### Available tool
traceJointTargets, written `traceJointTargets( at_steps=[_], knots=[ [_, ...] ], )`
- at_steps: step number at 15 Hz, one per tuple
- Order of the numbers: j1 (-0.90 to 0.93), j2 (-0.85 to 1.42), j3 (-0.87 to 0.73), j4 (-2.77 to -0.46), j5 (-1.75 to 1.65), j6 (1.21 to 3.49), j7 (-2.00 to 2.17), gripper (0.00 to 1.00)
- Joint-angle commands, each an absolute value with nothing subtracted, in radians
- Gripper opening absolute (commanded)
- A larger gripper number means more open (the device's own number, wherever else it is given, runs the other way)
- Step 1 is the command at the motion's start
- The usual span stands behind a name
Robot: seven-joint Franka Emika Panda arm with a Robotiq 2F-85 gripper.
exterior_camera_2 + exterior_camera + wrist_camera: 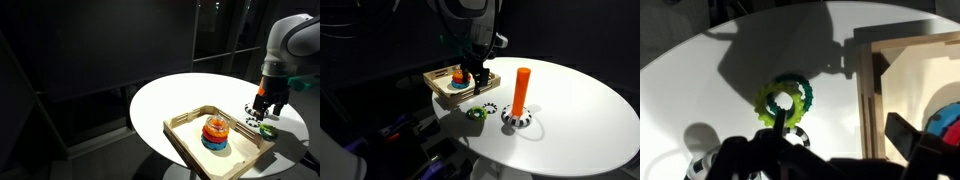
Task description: Remove the light green ring from the box
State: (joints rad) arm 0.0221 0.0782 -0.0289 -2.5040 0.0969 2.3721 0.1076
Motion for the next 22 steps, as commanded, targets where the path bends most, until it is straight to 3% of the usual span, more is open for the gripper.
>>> traceJointTargets(
  at_steps=[1,11,22],
  knots=[
    [0.007,-0.007,-0.018,-2.458,0.125,2.187,0.029,1.00],
    [0.012,-0.152,-0.013,-2.269,0.050,1.812,0.089,1.00],
    [0.016,-0.261,0.013,-2.199,0.038,1.832,0.095,1.00]
  ],
)
